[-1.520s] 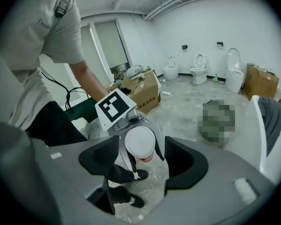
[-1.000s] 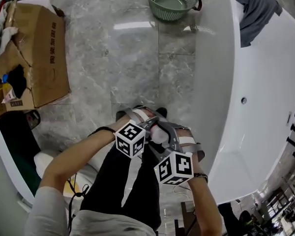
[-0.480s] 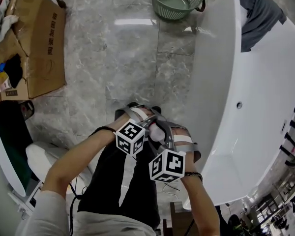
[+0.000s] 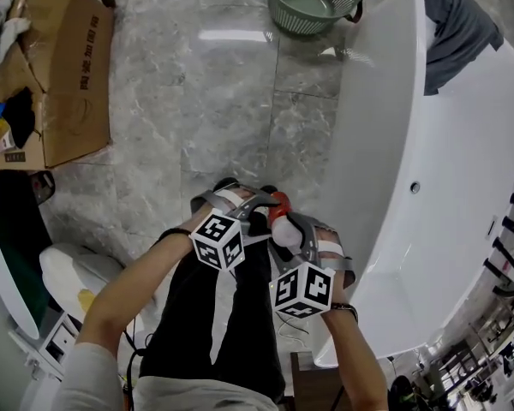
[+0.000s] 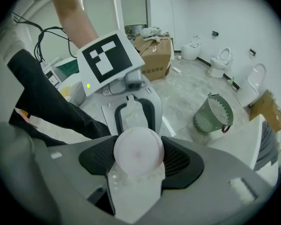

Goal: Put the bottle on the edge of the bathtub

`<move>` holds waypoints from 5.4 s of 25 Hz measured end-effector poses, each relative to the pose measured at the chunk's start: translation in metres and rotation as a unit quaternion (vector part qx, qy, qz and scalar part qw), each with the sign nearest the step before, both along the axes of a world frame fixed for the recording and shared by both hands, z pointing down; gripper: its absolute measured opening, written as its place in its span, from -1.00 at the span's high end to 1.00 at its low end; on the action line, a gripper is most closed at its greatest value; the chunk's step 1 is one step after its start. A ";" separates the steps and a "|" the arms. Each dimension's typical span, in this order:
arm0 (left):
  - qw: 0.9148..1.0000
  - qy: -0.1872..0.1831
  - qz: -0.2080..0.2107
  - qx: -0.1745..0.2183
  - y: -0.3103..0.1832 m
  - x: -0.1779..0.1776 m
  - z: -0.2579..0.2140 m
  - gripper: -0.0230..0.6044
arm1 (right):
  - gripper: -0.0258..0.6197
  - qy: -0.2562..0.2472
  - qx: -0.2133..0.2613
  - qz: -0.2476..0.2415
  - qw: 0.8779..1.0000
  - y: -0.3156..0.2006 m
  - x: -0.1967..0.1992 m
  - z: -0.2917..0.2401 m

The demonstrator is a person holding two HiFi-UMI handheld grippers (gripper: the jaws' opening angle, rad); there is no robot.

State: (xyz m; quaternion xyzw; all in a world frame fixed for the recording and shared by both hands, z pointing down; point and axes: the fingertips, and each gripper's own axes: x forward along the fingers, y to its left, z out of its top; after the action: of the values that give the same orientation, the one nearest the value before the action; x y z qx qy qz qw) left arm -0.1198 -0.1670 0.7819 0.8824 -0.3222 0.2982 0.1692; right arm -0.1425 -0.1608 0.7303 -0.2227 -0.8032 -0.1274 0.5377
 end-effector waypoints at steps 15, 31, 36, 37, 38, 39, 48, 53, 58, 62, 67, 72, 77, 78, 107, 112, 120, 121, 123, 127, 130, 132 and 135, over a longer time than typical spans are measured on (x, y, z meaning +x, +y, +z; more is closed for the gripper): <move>0.976 0.096 -0.196 -0.007 -0.002 -0.037 -0.032 -0.14 | 0.04 0.047 0.017 0.225 0.973 -0.081 0.033 0.105; 0.958 0.147 -0.244 -0.034 -0.024 -0.034 -0.029 -0.08 | 0.04 0.097 0.021 0.477 0.873 -0.156 0.078 0.229; 0.956 0.147 -0.252 -0.042 -0.029 -0.050 -0.022 -0.05 | 0.04 0.106 0.024 0.475 0.873 -0.164 0.079 0.266; 0.956 0.146 -0.251 -0.044 -0.031 -0.053 -0.022 -0.05 | 0.04 0.111 0.023 0.479 0.870 -0.165 0.080 0.272; 0.956 0.145 -0.251 -0.045 -0.033 -0.056 -0.021 -0.05 | 0.04 0.116 0.024 0.481 0.869 -0.166 0.082 0.278; 0.956 0.144 -0.252 -0.045 -0.036 -0.059 -0.021 -0.05 | 0.04 0.121 0.027 0.481 0.868 -0.166 0.084 0.283; 0.950 0.150 -0.272 0.011 -0.077 -0.087 -0.001 -0.05 | 0.04 0.137 0.033 0.505 0.852 -0.187 0.095 0.340; 0.942 0.173 -0.287 0.007 -0.082 -0.085 0.031 -0.05 | 0.04 0.139 0.046 0.485 0.862 -0.195 0.098 0.366; 0.946 0.175 -0.273 -0.009 -0.067 -0.078 0.057 -0.05 | 0.04 0.141 0.044 0.489 0.860 -0.191 0.093 0.388; 0.946 0.171 -0.277 -0.006 -0.065 -0.085 0.071 -0.05 | 0.04 0.146 0.040 0.493 0.857 -0.189 0.093 0.401; 0.943 0.171 -0.286 -0.007 -0.064 -0.092 0.083 -0.05 | 0.04 0.153 0.038 0.490 0.857 -0.188 0.090 0.414; 0.945 0.164 -0.282 -0.008 -0.057 -0.089 0.088 -0.05 | 0.04 0.166 0.040 0.480 0.861 -0.185 0.088 0.424; 0.942 0.163 -0.294 -0.002 -0.051 -0.091 0.081 -0.05 | 0.04 0.170 0.053 0.472 0.864 -0.188 0.090 0.418; 0.941 0.164 -0.297 -0.002 -0.048 -0.090 0.078 -0.05 | 0.09 0.167 0.058 0.469 0.865 -0.189 0.090 0.413; 0.989 0.143 -0.044 0.011 -0.021 -0.032 -0.123 -0.05 | 0.13 -0.050 -0.011 0.733 0.678 -0.070 0.149 0.044; 0.988 0.146 -0.038 0.014 -0.011 -0.024 -0.173 -0.05 | 0.13 -0.118 -0.020 0.755 0.645 -0.055 0.161 -0.044; 0.981 0.175 -0.064 0.044 -0.005 -0.020 -0.254 -0.05 | 0.13 -0.187 -0.013 0.748 0.637 -0.034 0.142 -0.148; 0.981 0.178 -0.066 0.046 -0.003 -0.019 -0.260 -0.05 | 0.13 -0.192 -0.013 0.748 0.635 -0.030 0.140 -0.157; 0.979 0.184 -0.069 0.051 0.000 -0.019 -0.275 -0.05 | 0.13 -0.203 -0.013 0.747 0.633 -0.021 0.135 -0.174; 0.978 0.190 -0.071 0.055 0.010 -0.012 -0.297 -0.05 | 0.13 -0.217 -0.015 0.749 0.626 0.002 0.138 -0.197; 0.977 0.195 -0.064 0.064 0.013 -0.003 -0.314 -0.05 | 0.13 -0.205 -0.017 0.756 0.621 0.015 0.146 -0.204; 0.976 0.196 -0.056 0.075 0.011 0.001 -0.328 -0.05 | 0.13 -0.208 -0.010 0.758 0.619 0.017 0.149 -0.213; 0.977 0.190 -0.044 0.080 0.015 0.012 -0.340 -0.05 | 0.13 -0.223 0.003 0.758 0.613 0.025 0.155 -0.228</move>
State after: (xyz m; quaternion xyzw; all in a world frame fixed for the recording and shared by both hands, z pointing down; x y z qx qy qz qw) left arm -0.1079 -0.1518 0.4415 0.9188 -0.3451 0.0903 0.1688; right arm 0.0123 -0.1360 0.5028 0.5025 -0.7806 0.2772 0.2478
